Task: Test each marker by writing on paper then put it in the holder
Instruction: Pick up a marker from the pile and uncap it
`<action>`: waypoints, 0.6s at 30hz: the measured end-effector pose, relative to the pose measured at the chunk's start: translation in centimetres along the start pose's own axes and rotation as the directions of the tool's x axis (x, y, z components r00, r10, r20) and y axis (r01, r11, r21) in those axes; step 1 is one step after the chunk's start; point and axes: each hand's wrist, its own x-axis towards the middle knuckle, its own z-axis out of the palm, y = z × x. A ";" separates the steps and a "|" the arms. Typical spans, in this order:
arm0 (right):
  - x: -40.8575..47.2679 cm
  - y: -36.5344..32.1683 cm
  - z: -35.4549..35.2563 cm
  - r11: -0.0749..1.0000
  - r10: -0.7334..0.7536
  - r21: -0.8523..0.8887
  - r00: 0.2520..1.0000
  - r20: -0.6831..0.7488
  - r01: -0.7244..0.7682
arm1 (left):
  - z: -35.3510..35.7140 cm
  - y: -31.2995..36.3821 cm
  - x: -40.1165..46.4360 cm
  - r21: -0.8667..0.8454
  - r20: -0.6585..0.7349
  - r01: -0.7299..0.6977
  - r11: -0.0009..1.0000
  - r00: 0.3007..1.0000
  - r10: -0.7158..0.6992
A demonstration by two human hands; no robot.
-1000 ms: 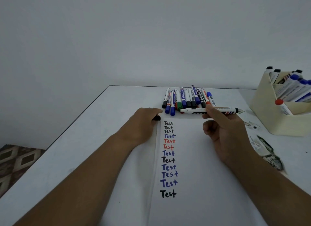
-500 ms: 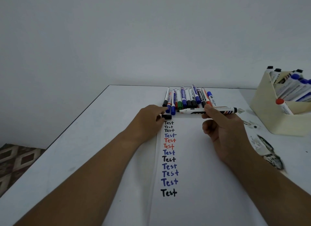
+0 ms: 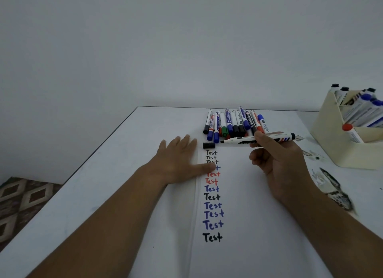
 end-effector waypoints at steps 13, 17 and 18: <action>-4.0 -4.0 3.7 0.979 0.167 -0.157 0.954 0.250 -0.130 | -0.5 -0.1 0.2 0.035 0.051 -0.029 0.999 0.998 0.027; -7.6 -3.9 3.9 0.930 0.333 -0.254 0.902 0.273 -0.267 | -0.5 0.1 0.2 0.053 0.087 -0.036 0.998 0.996 0.031; -8.6 -3.8 3.7 0.924 0.336 -0.286 0.898 0.284 -0.255 | -0.7 0.2 0.1 0.051 0.095 -0.036 0.998 0.995 0.031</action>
